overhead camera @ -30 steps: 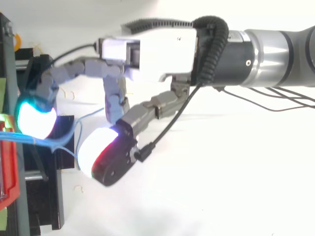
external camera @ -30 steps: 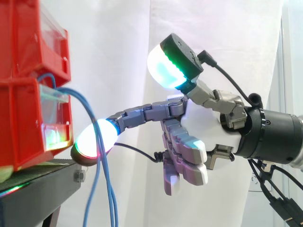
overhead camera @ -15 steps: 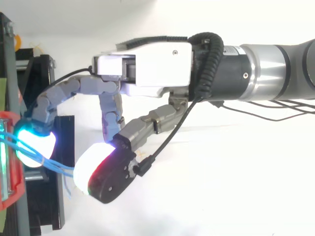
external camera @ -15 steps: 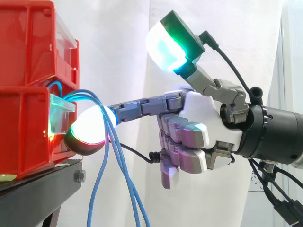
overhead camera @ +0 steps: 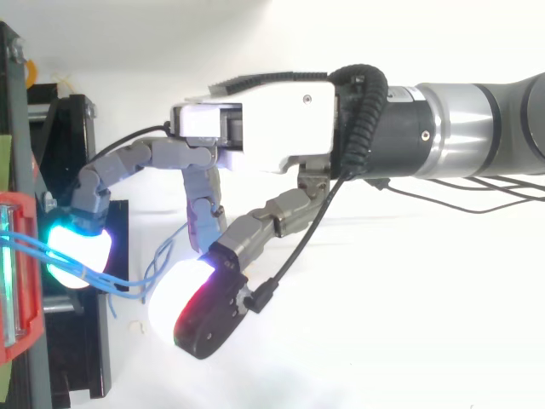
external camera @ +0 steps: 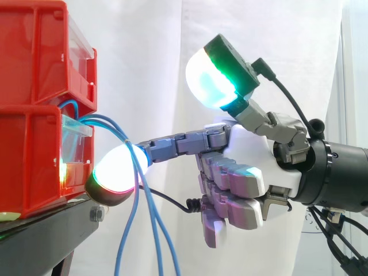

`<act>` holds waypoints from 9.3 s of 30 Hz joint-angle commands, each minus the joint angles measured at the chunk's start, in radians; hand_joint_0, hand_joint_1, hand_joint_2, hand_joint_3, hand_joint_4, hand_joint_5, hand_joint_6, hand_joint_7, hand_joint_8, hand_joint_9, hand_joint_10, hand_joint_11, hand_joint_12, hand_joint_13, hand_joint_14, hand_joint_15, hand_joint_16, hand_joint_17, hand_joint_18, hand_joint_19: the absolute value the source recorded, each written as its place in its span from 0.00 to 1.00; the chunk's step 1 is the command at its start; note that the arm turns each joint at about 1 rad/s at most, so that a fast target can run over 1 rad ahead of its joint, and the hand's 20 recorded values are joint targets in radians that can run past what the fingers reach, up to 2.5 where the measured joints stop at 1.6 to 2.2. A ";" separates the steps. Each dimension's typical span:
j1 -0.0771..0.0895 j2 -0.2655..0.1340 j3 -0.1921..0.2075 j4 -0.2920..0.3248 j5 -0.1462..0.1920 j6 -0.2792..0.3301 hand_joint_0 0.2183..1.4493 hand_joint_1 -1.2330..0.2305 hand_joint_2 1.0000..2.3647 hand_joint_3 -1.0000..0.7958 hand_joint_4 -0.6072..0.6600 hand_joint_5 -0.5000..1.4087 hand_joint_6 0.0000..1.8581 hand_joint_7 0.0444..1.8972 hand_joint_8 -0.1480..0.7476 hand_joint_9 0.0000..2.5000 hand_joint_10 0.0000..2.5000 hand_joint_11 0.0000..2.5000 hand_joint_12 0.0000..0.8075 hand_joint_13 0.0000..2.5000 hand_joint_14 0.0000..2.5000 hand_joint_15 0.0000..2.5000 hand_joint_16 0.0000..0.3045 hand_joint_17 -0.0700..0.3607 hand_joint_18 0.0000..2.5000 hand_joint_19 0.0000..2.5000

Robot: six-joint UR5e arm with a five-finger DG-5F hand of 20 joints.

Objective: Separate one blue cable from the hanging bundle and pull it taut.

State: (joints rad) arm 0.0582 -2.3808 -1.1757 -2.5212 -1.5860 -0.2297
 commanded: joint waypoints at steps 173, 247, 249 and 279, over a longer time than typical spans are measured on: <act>0.026 0.002 -0.117 0.068 -0.104 0.168 0.41 0.34 0.02 0.54 0.56 0.34 0.27 0.67 0.29 0.78 0.00 0.09 0.33 0.58 0.01 0.17 0.22 0.51 0.51 0.19; -0.051 0.155 -0.117 -0.260 -0.267 0.431 0.41 0.35 0.01 0.52 0.58 0.34 0.27 0.67 0.30 0.78 0.00 0.10 0.32 0.58 0.01 0.16 0.21 0.50 0.50 0.20; -0.051 0.155 -0.116 -0.260 -0.269 0.431 0.41 0.35 0.02 0.51 0.57 0.34 0.27 0.67 0.30 0.78 0.00 0.09 0.32 0.58 0.01 0.17 0.21 0.50 0.51 0.20; -0.054 0.155 -0.117 -0.260 -0.267 0.415 0.38 0.30 0.00 0.28 0.48 0.34 0.27 0.65 0.25 0.78 0.01 0.12 0.29 0.56 0.01 0.18 0.17 0.43 0.47 0.23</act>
State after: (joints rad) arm 0.0046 -2.2257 -1.2931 -2.7811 -1.8534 0.1856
